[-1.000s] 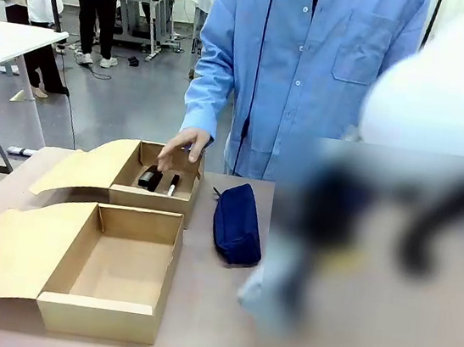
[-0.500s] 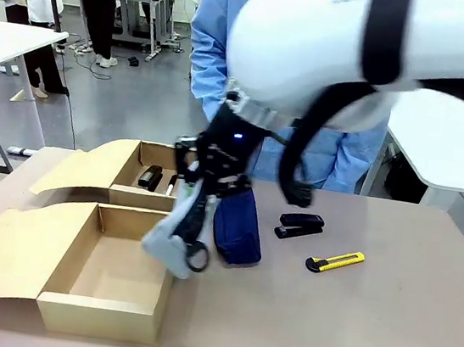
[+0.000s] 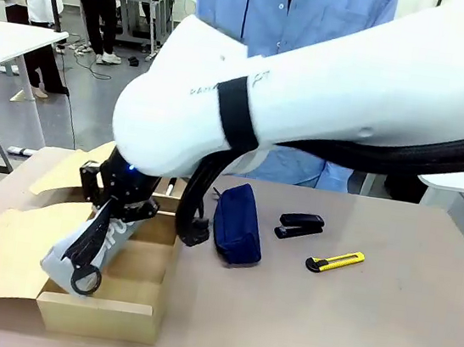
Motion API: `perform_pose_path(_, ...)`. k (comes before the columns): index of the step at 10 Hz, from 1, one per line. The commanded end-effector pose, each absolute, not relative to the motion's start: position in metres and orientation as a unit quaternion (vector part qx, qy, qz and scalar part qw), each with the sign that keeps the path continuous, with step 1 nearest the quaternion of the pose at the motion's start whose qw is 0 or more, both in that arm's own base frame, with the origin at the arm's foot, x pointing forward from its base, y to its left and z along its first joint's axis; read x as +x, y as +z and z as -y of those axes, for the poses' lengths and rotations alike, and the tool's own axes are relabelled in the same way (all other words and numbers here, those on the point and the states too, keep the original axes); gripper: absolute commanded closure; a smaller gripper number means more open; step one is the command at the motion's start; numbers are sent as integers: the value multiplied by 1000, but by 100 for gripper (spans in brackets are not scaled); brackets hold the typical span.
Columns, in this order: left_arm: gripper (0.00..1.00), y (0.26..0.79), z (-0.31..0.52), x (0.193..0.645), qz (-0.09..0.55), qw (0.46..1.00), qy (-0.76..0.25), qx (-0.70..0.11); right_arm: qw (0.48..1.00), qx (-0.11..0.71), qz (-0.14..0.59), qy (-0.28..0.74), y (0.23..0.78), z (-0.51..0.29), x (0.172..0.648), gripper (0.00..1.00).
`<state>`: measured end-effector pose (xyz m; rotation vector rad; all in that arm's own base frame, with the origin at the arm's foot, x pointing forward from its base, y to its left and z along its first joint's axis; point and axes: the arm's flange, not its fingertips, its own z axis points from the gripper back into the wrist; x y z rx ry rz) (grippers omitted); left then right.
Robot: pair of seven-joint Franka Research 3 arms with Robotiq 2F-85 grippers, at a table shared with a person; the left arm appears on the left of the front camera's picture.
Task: Place items inside the box.
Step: Pick up a Pencil pouch or Stapler and place it inside the Mailer Box closest to the robot.
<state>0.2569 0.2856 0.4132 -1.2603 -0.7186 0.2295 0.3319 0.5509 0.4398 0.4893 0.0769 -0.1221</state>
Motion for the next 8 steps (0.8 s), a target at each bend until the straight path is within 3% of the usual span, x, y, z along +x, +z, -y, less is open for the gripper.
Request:
perform_pose_path(1, 0, 414, -284, 258, 339, 736, 96, -578, 966, 247, -39, -72, 460, -532, 337, 94)
perform_pose_path(8, 0, 414, -284, 258, 339, 736, 96, -578, 979, 197, -46, -36, 383, -577, 358, 94)
